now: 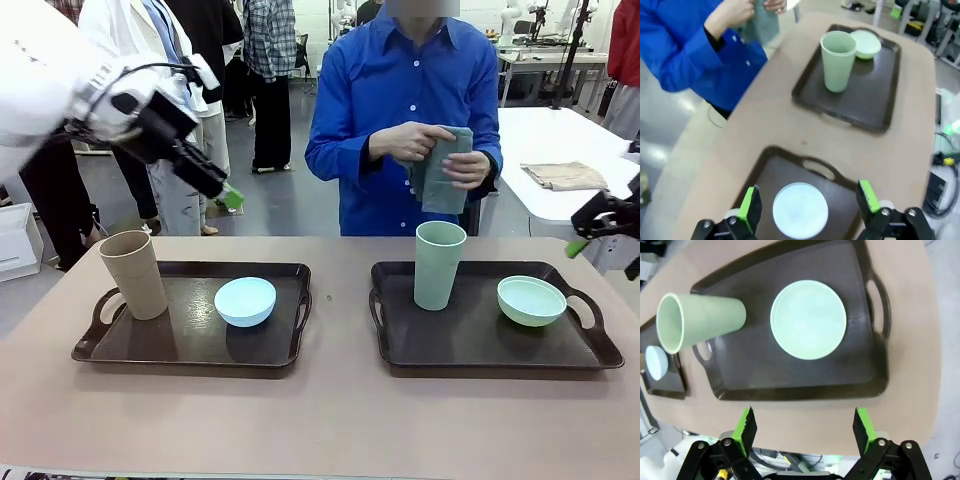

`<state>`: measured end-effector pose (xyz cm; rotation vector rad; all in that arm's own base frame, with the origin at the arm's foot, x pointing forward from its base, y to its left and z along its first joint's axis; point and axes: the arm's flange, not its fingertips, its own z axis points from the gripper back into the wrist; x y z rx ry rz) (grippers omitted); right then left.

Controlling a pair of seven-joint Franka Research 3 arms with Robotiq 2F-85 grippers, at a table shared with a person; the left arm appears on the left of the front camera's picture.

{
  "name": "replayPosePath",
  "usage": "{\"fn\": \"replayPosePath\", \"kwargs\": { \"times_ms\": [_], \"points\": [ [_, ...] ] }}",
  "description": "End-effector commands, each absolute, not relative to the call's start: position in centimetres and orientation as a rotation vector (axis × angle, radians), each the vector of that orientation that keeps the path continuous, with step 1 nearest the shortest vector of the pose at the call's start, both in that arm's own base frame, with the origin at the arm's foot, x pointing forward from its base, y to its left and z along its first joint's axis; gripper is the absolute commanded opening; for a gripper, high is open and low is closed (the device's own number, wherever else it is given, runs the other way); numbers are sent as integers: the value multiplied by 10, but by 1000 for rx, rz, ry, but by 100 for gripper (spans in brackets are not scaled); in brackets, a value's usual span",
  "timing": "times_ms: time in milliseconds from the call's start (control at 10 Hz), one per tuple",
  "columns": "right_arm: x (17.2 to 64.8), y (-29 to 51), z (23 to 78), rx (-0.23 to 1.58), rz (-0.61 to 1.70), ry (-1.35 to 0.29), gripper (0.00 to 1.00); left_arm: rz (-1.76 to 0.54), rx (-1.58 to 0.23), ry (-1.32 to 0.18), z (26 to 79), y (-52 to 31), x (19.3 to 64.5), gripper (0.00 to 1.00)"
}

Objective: Set up a tray with a mat and arrange the tableware.
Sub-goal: Pick up the Picnic Bowl and Reusable plastic cup from the Handle tray in front of the human's position and hold them in the air.

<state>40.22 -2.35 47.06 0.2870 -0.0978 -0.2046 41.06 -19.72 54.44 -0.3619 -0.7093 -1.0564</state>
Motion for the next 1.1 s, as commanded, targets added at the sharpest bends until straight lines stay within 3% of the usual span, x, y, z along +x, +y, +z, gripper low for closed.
{"fn": "replayPosePath", "kwargs": {
  "times_ms": [0,100,200,700,1000],
  "points": [
    [427,-17,473,266,-265,-101,100,-1035,-373,-756,520,-231,437,100],
    [424,-25,470,312,-239,-143,100,-971,-526,-626,514,-223,438,100],
    [417,-18,467,284,-228,-92,100,-1047,-347,-741,532,-220,419,100],
    [422,-19,468,293,-231,-98,100,-1040,-362,-746,535,-225,424,100],
    [482,-33,442,103,-87,-24,100,-1285,-430,-685,526,-256,476,100]
  ]
}}
